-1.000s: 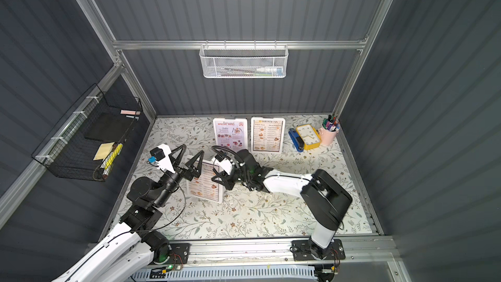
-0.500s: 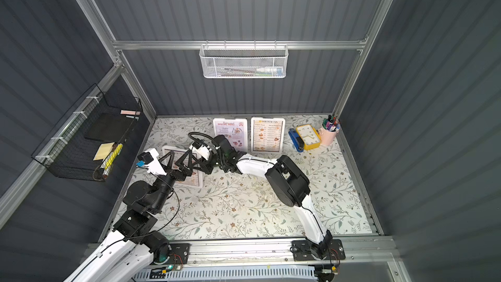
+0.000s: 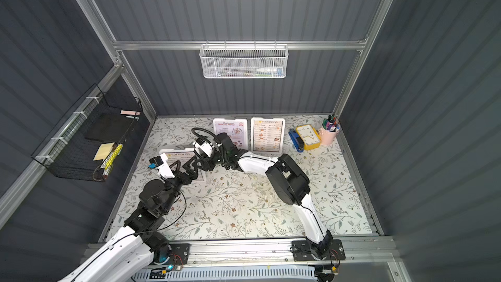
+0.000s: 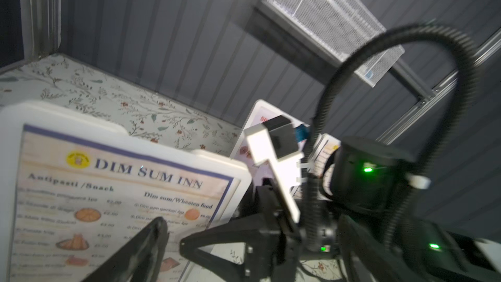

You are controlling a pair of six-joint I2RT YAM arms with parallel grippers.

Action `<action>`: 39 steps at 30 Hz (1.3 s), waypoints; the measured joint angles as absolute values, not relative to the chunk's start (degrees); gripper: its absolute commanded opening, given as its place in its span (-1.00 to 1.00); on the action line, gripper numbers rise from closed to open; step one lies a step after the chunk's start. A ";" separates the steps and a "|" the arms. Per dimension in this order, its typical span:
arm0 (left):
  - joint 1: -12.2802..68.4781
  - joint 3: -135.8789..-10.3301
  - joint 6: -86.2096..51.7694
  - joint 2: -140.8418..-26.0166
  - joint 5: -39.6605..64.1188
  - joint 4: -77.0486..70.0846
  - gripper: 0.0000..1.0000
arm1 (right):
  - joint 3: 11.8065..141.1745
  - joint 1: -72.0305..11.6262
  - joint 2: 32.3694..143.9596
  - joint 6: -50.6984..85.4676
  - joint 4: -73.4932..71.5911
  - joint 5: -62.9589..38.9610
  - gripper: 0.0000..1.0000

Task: Insert the menus into the narrow rack
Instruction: Move the narrow rack to the center of the board.

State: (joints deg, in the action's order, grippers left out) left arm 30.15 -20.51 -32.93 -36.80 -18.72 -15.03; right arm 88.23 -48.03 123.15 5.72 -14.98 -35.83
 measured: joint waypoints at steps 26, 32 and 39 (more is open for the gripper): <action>30.04 -17.87 -46.09 -58.35 -29.61 -21.54 0.98 | 47.59 -45.01 72.51 10.87 -13.52 -5.96 0.36; 29.32 -20.45 -46.33 -65.43 -32.32 -24.16 0.99 | 39.59 -44.07 60.25 11.81 -10.87 -1.63 0.43; 27.55 -23.77 -46.30 -73.17 -34.37 -26.22 0.98 | 34.85 -43.20 53.19 13.06 -8.91 0.69 0.46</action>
